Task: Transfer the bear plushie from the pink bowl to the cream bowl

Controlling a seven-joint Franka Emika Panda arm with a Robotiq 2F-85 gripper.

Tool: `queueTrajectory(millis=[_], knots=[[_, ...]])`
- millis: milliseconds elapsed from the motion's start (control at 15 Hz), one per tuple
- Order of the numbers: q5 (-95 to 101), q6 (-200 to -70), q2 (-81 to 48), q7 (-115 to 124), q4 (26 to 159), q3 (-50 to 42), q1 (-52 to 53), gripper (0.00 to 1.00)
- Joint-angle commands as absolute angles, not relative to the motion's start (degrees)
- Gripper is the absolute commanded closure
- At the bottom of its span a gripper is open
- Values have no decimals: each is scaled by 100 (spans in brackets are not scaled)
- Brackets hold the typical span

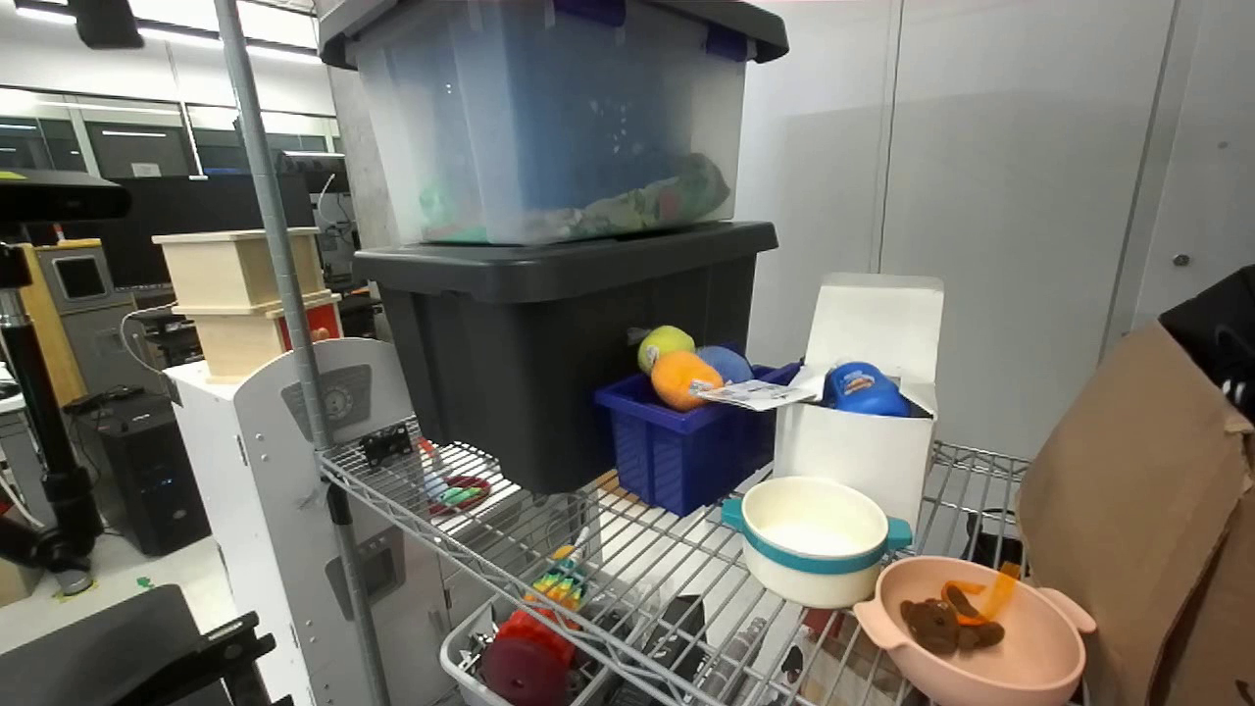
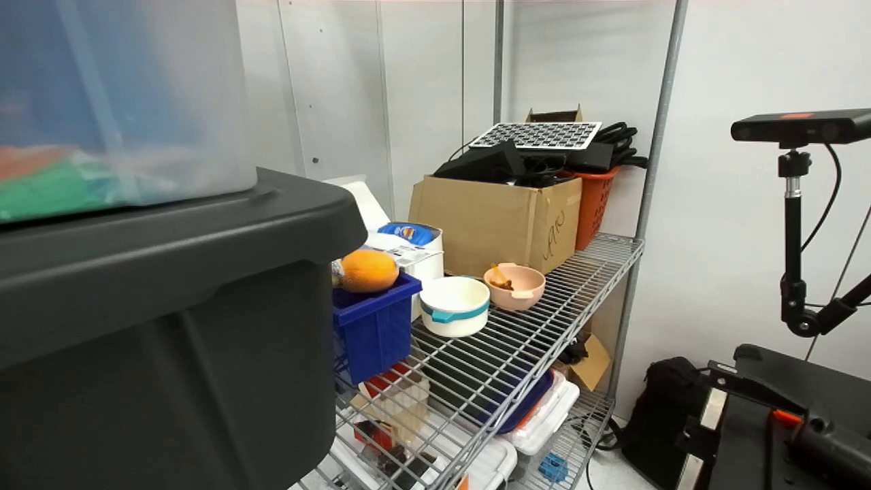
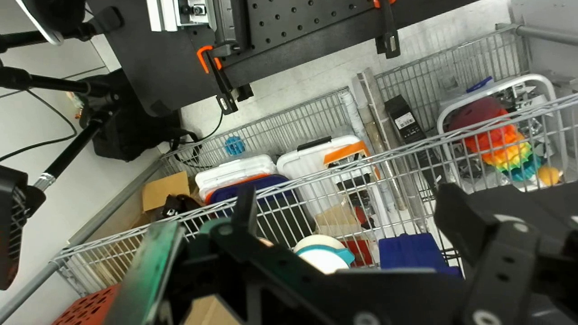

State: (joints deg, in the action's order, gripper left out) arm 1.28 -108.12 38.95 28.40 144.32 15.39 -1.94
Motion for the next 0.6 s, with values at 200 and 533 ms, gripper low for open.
queueTrajectory(millis=[200, 533], knots=[[322, -11144, 3318, 2740, 14192, 1186, -343, 0], [445, -11574, 2832, 2635, 14197, 968, -362, 0]])
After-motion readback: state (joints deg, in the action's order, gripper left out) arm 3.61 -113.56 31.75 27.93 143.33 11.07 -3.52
